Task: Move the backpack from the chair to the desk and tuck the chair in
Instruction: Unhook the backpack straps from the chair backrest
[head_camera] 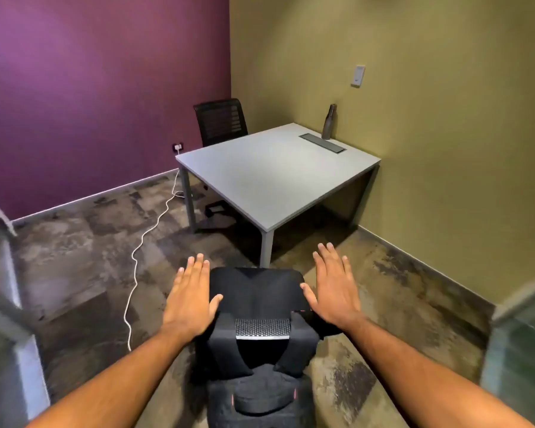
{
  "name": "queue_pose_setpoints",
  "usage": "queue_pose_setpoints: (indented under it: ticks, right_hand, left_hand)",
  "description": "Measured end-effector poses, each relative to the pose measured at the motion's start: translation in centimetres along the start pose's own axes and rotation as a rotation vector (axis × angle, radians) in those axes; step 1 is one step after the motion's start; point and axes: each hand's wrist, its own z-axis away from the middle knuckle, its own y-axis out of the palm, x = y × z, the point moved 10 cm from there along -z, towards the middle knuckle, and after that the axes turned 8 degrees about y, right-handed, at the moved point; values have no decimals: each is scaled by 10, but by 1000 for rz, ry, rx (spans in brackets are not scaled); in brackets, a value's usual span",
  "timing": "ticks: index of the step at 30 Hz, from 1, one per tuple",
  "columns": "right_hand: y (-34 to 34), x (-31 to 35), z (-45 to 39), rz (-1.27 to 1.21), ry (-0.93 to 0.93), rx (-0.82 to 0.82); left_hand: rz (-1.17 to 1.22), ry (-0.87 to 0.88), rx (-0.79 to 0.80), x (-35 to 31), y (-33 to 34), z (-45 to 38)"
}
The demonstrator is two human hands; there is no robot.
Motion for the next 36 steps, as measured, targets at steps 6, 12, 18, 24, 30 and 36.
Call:
queue_pose_setpoints:
  ticks: [6,12,18,24,30,36]
  right_hand:
    - [43,-5,25,-5,30,91]
    - [76,-5,49,-127,24,159]
    - [100,-5,62,-300,112,239]
    - [100,-12,71,-450,202,152]
    - [93,-38,108,-576,482,-63]
    - [112,-60,136,-772,835,-66]
  left_hand:
    - [98,0,160,-19,48,17]
    - [298,-30,373,-34,92,28]
    - [254,-56,277,-33,93,33]
    - [197,-16,301,-31,99,29]
    - [202,13,311,-31,104,26]
    - [253,73,381,-38,102,31]
